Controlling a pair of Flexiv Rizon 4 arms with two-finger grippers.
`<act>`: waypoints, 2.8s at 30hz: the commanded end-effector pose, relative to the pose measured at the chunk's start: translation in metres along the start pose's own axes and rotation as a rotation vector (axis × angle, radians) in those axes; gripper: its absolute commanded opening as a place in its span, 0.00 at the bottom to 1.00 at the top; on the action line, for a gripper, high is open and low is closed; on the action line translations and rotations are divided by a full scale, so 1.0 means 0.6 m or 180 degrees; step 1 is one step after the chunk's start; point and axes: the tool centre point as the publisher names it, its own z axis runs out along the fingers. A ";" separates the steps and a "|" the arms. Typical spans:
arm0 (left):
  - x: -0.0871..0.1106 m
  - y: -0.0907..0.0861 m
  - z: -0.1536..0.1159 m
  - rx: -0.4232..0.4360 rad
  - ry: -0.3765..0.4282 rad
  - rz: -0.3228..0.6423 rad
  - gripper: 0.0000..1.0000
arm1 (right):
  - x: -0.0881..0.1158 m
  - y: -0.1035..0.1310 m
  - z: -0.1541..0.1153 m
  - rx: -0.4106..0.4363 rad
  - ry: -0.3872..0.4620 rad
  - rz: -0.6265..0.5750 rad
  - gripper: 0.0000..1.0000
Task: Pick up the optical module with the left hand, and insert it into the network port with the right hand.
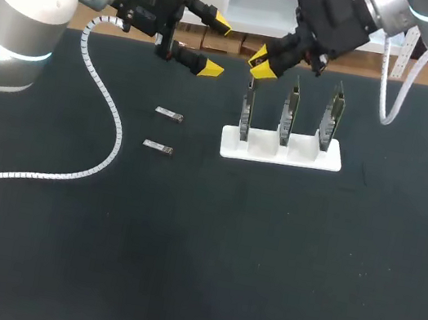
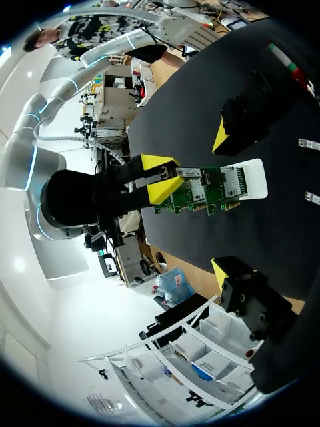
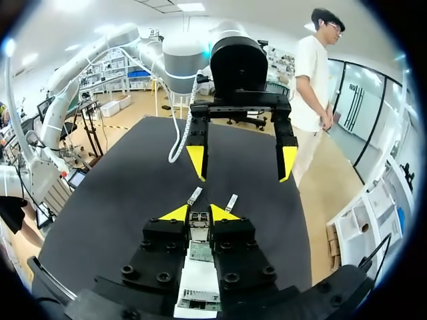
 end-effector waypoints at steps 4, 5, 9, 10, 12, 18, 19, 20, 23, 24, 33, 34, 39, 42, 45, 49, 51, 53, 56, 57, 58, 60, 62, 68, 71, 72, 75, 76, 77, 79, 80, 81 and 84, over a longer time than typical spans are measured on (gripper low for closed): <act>0.000 0.003 0.001 0.0016 0.0014 -0.0002 1.00 | -0.013 -0.011 -0.003 0.0004 0.0007 -0.0087 0.00; 0.000 0.003 0.001 0.0016 0.0014 -0.0002 1.00 | -0.013 -0.012 -0.003 0.0003 0.0011 -0.0091 0.00; 0.000 0.003 0.001 0.0016 0.0014 -0.0002 1.00 | -0.009 -0.014 0.000 -0.0002 0.0011 -0.0082 0.00; 0.000 0.003 0.001 0.0016 0.0014 -0.0002 1.00 | -0.007 -0.014 0.001 -0.0006 0.0011 -0.0068 0.00; 0.000 0.003 0.001 0.0016 0.0014 -0.0002 1.00 | -0.004 -0.013 0.003 -0.0004 -0.0005 -0.0047 0.00; 0.000 0.003 0.001 0.0016 0.0014 -0.0002 1.00 | 0.002 -0.010 0.007 -0.0014 -0.0021 -0.0005 0.00; 0.000 0.003 0.001 0.0016 0.0014 -0.0002 1.00 | 0.003 -0.010 0.008 -0.0013 -0.0023 -0.0001 0.00; 0.000 0.003 0.001 0.0016 0.0014 -0.0002 1.00 | 0.004 -0.010 0.008 -0.0011 -0.0024 0.0004 0.00; 0.000 0.003 0.001 0.0016 0.0014 -0.0002 1.00 | -0.001 -0.010 0.002 0.0017 -0.0023 -0.0016 0.00; 0.000 0.003 0.001 0.0016 0.0014 -0.0002 1.00 | -0.004 -0.010 0.000 0.0025 -0.0017 -0.0038 0.00; 0.000 0.003 0.001 0.0016 0.0014 -0.0002 1.00 | -0.004 -0.009 0.000 0.0020 -0.0002 -0.0045 0.00; 0.000 0.003 0.001 0.0016 0.0014 -0.0002 1.00 | -0.003 -0.008 0.001 0.0017 -0.0002 -0.0042 0.00; 0.000 0.003 0.001 0.0016 0.0014 -0.0002 1.00 | -0.002 -0.010 0.002 -0.0001 -0.0002 -0.0020 0.00; 0.000 0.003 0.001 0.0016 0.0014 -0.0002 1.00 | 0.000 -0.012 0.004 -0.0022 -0.0003 -0.0023 0.00; 0.000 0.003 0.001 0.0016 0.0014 -0.0002 1.00 | 0.000 -0.013 0.005 -0.0030 -0.0008 -0.0029 0.00; 0.000 0.003 0.001 0.0016 0.0014 -0.0002 1.00 | 0.003 -0.015 0.006 -0.0031 -0.0011 -0.0026 0.00; 0.000 0.003 0.001 0.0016 0.0014 -0.0002 1.00 | 0.005 -0.015 0.008 -0.0036 -0.0013 -0.0020 0.00; 0.000 0.003 0.001 0.0016 0.0014 -0.0002 1.00 | 0.007 -0.016 0.010 -0.0040 -0.0018 -0.0013 0.00; 0.000 0.003 0.001 0.0016 0.0014 -0.0002 1.00 | 0.006 -0.018 0.011 -0.0037 -0.0020 -0.0018 0.00; 0.000 0.003 0.001 0.0016 0.0014 -0.0002 1.00 | 0.005 -0.019 0.010 -0.0034 -0.0018 -0.0021 0.00; 0.000 0.003 0.001 0.0016 0.0014 -0.0002 1.00 | 0.005 -0.019 0.010 -0.0030 -0.0019 -0.0024 0.00; 0.000 0.003 0.001 0.0016 0.0014 -0.0002 1.00 | 0.002 -0.018 0.006 -0.0018 -0.0015 -0.0034 0.00; 0.000 0.003 0.001 0.0016 0.0014 -0.0002 1.00 | -0.002 -0.016 0.000 0.0035 -0.0012 -0.0053 0.00; 0.000 0.003 0.001 0.0016 0.0014 -0.0002 1.00 | -0.011 -0.013 -0.008 0.0128 0.0032 -0.0072 0.00; 0.000 0.003 0.001 0.0016 0.0014 -0.0002 1.00 | -0.013 -0.012 -0.009 0.0138 0.0054 -0.0074 0.00; 0.000 0.003 0.001 0.0016 0.0014 -0.0002 1.00 | -0.013 -0.012 -0.008 0.0139 0.0059 -0.0074 0.00; 0.000 0.003 0.001 0.0016 0.0014 -0.0002 1.00 | -0.011 -0.010 -0.007 0.0135 0.0067 -0.0060 0.00; 0.000 0.003 0.001 0.0016 0.0014 -0.0002 1.00 | -0.011 -0.009 -0.006 0.0134 0.0069 -0.0056 0.00; 0.000 0.003 0.001 0.0016 0.0014 -0.0002 1.00 | -0.011 -0.008 -0.006 0.0135 0.0068 -0.0052 0.00; 0.000 0.003 0.001 0.0016 0.0014 -0.0002 1.00 | -0.011 -0.007 -0.005 0.0135 0.0071 -0.0045 0.00; 0.000 0.003 0.001 0.0016 0.0014 -0.0002 1.00 | -0.010 -0.007 -0.005 0.0135 0.0072 -0.0042 0.00; 0.000 0.003 0.001 0.0016 0.0014 -0.0002 1.00 | -0.010 -0.006 -0.004 0.0133 0.0073 -0.0040 0.00; 0.000 0.003 0.001 0.0016 0.0014 -0.0002 1.00 | -0.007 -0.006 -0.001 0.0135 0.0075 -0.0030 0.00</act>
